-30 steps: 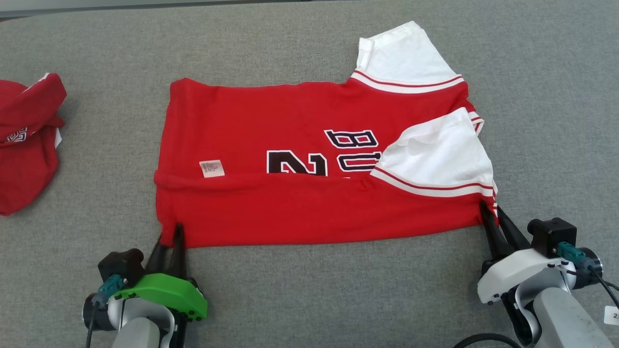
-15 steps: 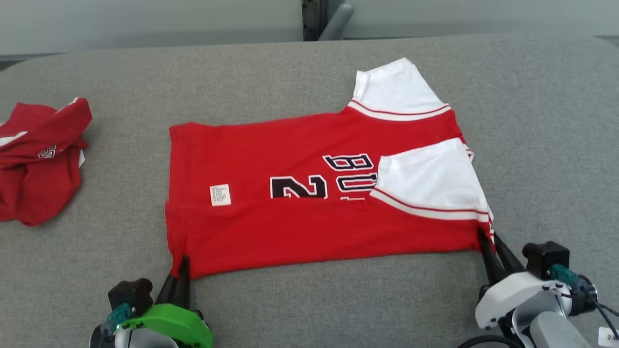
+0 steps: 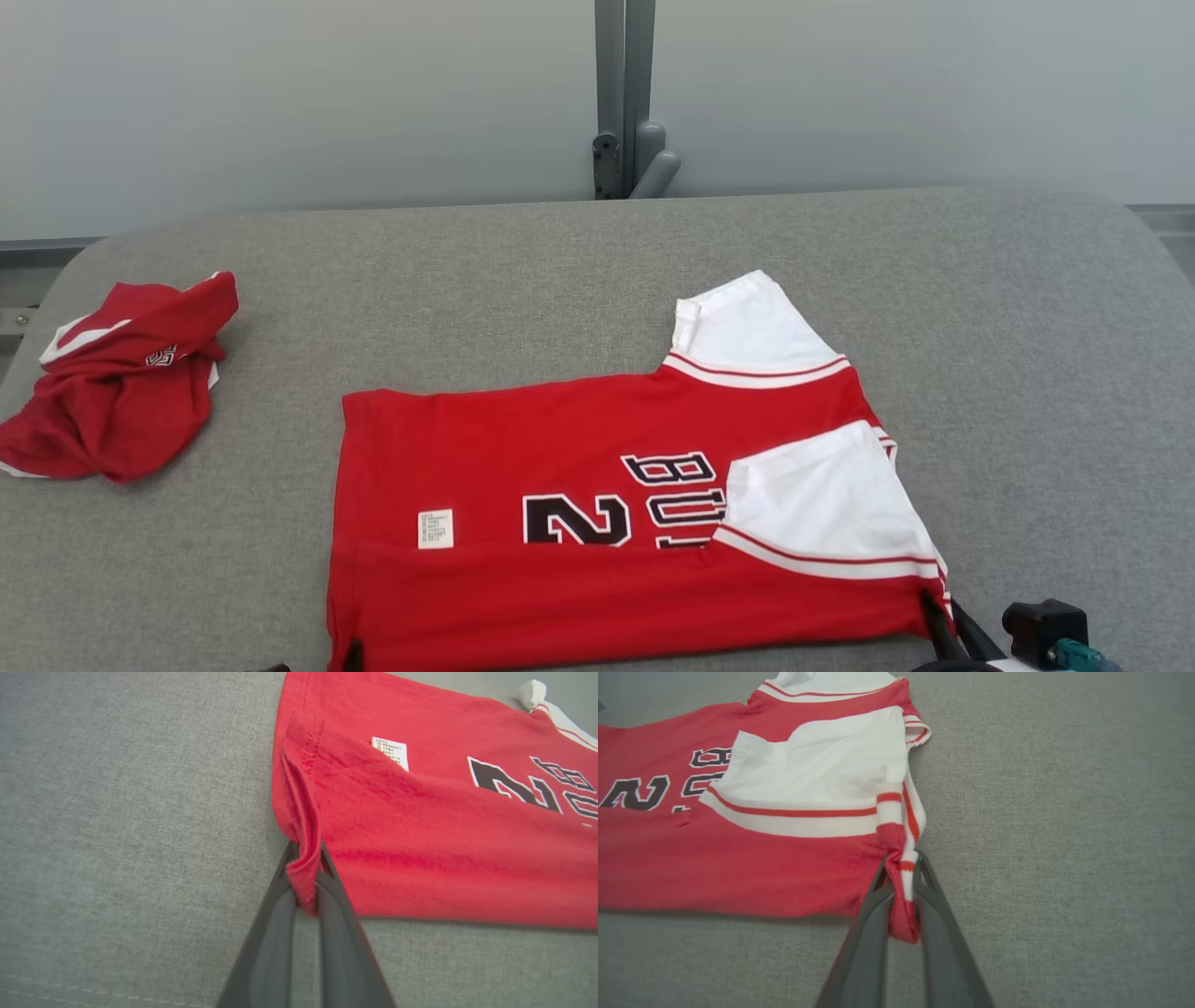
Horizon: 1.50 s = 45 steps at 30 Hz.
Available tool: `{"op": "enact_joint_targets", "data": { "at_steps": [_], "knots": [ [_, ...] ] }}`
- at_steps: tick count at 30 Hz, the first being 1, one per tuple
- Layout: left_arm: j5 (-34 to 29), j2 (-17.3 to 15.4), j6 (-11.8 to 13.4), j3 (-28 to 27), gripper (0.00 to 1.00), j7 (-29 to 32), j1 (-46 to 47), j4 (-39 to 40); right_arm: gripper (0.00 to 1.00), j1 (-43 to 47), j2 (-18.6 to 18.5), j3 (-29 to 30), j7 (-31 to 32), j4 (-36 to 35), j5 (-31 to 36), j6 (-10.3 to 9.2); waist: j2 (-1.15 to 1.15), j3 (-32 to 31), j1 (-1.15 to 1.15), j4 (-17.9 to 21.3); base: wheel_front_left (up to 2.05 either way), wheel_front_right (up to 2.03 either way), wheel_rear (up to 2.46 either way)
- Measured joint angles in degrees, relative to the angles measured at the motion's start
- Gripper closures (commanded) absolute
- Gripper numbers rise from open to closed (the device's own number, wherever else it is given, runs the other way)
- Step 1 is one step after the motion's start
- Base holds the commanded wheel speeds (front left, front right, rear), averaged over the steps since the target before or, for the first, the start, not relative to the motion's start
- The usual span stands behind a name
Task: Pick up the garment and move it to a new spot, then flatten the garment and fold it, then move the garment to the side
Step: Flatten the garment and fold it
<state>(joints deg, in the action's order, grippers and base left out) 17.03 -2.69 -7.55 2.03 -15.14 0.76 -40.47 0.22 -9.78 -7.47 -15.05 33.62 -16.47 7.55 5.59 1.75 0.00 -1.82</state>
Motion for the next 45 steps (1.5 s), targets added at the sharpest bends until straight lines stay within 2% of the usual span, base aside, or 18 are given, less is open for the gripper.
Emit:
{"op": "enact_joint_targets", "data": {
  "at_steps": [5,6,7,12,18,27,39,45],
  "knots": [
    [0.04,0.02,0.29,0.02,1.0,0.0,-1.07,-0.54,1.0,0.97,-0.16,-0.44,0.0,0.35,-0.19,0.0,0.0,-0.14,0.0,-0.64,0.0,0.0,0.0],
    [0.04,0.02,0.35,-0.05,0.6,0.0,-1.07,-0.36,0.58,0.97,-0.15,-0.38,0.0,0.4,-0.34,0.0,0.0,0.08,0.0,-0.7,0.0,0.0,0.0],
    [0.07,0.03,0.51,-0.1,0.0,0.0,-1.04,-0.21,0.0,0.94,-0.26,-0.24,0.0,0.29,-0.19,-0.01,0.0,0.29,0.0,-0.78,0.0,0.0,0.0],
    [-0.79,-0.11,1.7,-1.54,0.0,0.0,-0.78,3.24,0.0,-0.21,-0.52,3.22,0.0,-2.78,1.32,-0.01,0.0,1.6,0.0,-1.08,0.0,0.0,0.0],
    [-3.96,-0.1,1.51,-2.38,0.0,0.0,4.28,6.03,0.0,-4.3,-0.1,5.04,0.0,-6.19,3.46,-0.01,0.0,4.18,0.0,-1.09,0.0,0.0,0.0],
    [-5.84,-1.9,0.48,-3.2,0.0,0.0,18.68,-0.86,0.0,-14.34,0.15,2.02,0.0,-6.5,4.66,-0.01,-0.01,9.89,0.0,-0.71,0.0,0.0,0.0],
    [-5.67,-3.8,0.15,1.37,0.0,0.0,30.33,-10.77,0.0,-22.92,0.38,-1.05,0.0,-5.93,6.06,-0.01,-0.01,15.91,0.0,-0.06,0.0,0.0,0.0],
    [-4.57,-5.52,0.07,3.11,0.0,0.0,35.23,-13.15,0.0,-28.74,-1.19,-3.59,0.0,-4.63,5.68,-0.01,-0.01,18.88,0.0,-0.09,0.0,0.0,0.0]
  ]
}}
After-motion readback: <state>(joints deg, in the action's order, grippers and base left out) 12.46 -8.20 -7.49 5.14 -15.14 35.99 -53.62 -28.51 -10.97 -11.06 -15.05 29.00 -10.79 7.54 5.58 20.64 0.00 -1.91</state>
